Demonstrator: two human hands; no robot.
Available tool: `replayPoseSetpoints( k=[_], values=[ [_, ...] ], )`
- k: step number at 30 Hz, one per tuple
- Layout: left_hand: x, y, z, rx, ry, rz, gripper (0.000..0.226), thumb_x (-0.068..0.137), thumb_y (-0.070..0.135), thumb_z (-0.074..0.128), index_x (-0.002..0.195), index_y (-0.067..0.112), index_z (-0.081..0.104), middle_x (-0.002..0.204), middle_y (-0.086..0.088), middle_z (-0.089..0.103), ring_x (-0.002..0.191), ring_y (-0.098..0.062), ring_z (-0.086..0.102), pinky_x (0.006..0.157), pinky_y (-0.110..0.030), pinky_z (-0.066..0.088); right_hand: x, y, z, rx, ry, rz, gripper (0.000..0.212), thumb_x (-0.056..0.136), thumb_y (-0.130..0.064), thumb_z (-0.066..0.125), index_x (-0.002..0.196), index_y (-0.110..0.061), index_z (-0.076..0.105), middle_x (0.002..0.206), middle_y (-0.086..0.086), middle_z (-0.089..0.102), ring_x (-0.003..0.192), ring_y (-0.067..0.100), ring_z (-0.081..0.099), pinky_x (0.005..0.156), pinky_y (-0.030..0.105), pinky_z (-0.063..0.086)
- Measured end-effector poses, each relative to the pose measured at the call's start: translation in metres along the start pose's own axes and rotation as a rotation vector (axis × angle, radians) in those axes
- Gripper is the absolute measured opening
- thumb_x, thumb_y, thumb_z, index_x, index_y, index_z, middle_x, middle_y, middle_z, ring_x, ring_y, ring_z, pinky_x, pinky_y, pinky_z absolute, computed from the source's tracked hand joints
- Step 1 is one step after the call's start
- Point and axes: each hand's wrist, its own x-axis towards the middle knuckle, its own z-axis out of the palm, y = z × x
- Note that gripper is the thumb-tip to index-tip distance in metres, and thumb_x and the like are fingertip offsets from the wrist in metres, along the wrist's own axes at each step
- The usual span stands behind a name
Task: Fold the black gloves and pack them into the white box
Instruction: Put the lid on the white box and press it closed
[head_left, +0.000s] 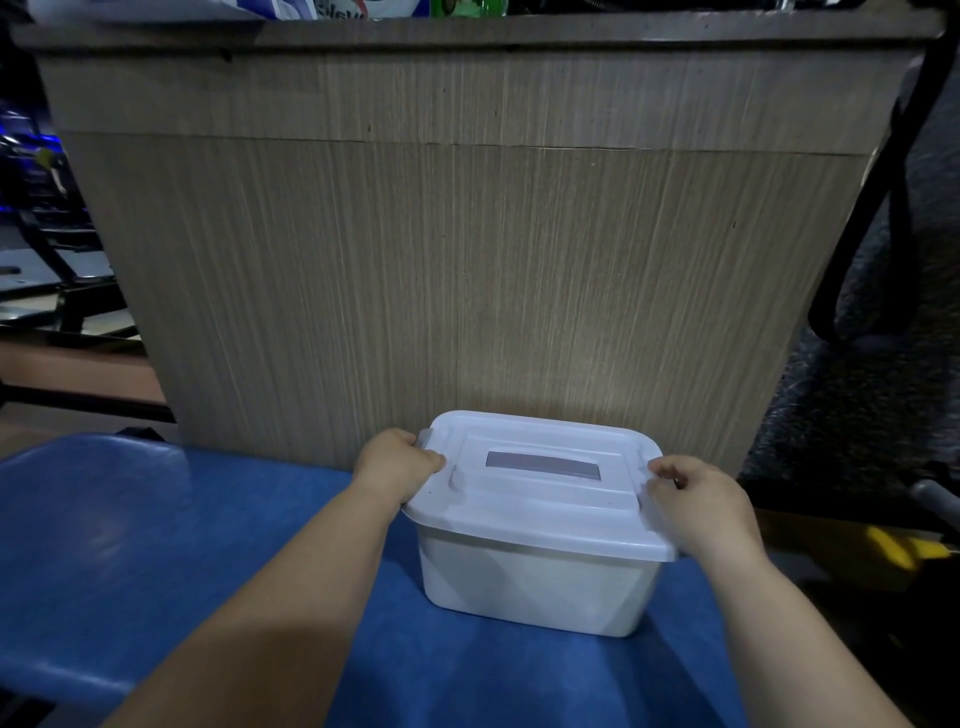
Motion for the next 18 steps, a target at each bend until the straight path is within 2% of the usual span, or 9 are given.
replayPoseSetpoints(
  k=[2, 5, 7, 10, 12, 14, 16, 18],
  values=[
    [-0.001, 0.000, 0.001, 0.048, 0.025, 0.037, 0.008, 0.083, 0.018, 0.065, 0.084, 0.017, 0.057, 0.099, -0.012, 0.067, 0.095, -0.029, 0.065, 0.083, -0.039, 0.053, 0.000, 0.001, 0.000, 0.003, -0.001, -0.002, 0.030, 0.083, -0.025, 0.056, 0.111, -0.027, 0.067, 0.116, -0.003, 0.062, 0.093, 0.017, 0.055, 0.068, 0.027, 0.051],
    [-0.003, 0.002, 0.003, 0.082, 0.044, 0.064, 0.013, 0.084, 0.018, 0.062, 0.074, 0.020, 0.054, 0.095, -0.011, 0.067, 0.088, -0.027, 0.064, 0.080, -0.038, 0.053, -0.001, 0.001, 0.000, 0.002, -0.006, 0.002, 0.029, 0.083, -0.024, 0.057, 0.110, -0.027, 0.067, 0.116, -0.003, 0.062, 0.093, 0.016, 0.054, 0.067, 0.025, 0.046],
    [-0.004, 0.002, 0.003, 0.077, 0.047, 0.068, 0.004, 0.086, 0.019, 0.062, 0.088, 0.017, 0.060, 0.096, -0.007, 0.063, 0.090, -0.027, 0.063, 0.081, -0.037, 0.053, -0.002, 0.002, 0.000, 0.021, -0.009, 0.004, 0.029, 0.083, -0.023, 0.057, 0.110, -0.027, 0.067, 0.115, -0.004, 0.063, 0.092, 0.015, 0.054, 0.065, 0.024, 0.045],
    [-0.004, -0.002, 0.007, 0.098, 0.031, 0.082, 0.035, 0.090, 0.024, 0.058, 0.122, 0.009, 0.057, 0.104, -0.005, 0.062, 0.092, -0.025, 0.059, 0.075, -0.032, 0.049, -0.005, 0.004, 0.003, 0.143, 0.039, 0.032, 0.032, 0.079, -0.021, 0.061, 0.111, -0.027, 0.064, 0.116, -0.003, 0.065, 0.096, 0.018, 0.058, 0.078, 0.029, 0.049],
    [-0.006, -0.005, 0.010, 0.086, 0.012, 0.091, 0.041, 0.092, 0.027, 0.055, 0.130, 0.011, 0.051, 0.114, -0.007, 0.061, 0.093, -0.024, 0.057, 0.075, -0.031, 0.048, -0.007, 0.007, 0.003, 0.199, 0.075, 0.078, 0.051, 0.078, -0.024, 0.067, 0.128, -0.023, 0.054, 0.132, 0.002, 0.056, 0.111, 0.023, 0.057, 0.087, 0.032, 0.047],
    [-0.007, -0.007, 0.013, 0.061, -0.005, 0.098, 0.043, 0.094, 0.026, 0.052, 0.135, 0.013, 0.046, 0.120, -0.008, 0.058, 0.094, -0.023, 0.055, 0.075, -0.031, 0.046, -0.003, 0.012, 0.005, 0.364, 0.024, 0.224, 0.077, 0.076, -0.027, 0.074, 0.143, -0.016, 0.037, 0.142, 0.008, 0.047, 0.122, 0.028, 0.052, 0.097, 0.040, 0.046],
    [-0.006, -0.008, 0.015, 0.070, -0.006, 0.109, 0.044, 0.095, 0.026, 0.051, 0.137, 0.013, 0.044, 0.123, -0.008, 0.057, 0.093, -0.022, 0.053, 0.073, -0.030, 0.044, 0.001, 0.019, 0.009, 0.543, -0.072, 0.363, 0.089, 0.069, -0.031, 0.080, 0.143, -0.009, 0.035, 0.134, 0.011, 0.053, 0.114, 0.031, 0.057, 0.097, 0.046, 0.048],
    [-0.005, -0.009, 0.015, 0.070, 0.001, 0.114, 0.046, 0.095, 0.026, 0.051, 0.138, 0.013, 0.044, 0.125, -0.009, 0.057, 0.094, -0.022, 0.053, 0.075, -0.030, 0.043, 0.007, 0.026, 0.010, 0.608, -0.146, 0.398, 0.069, 0.067, -0.028, 0.081, 0.125, -0.002, 0.055, 0.112, 0.012, 0.068, 0.095, 0.031, 0.067, 0.084, 0.042, 0.055]
  ],
)
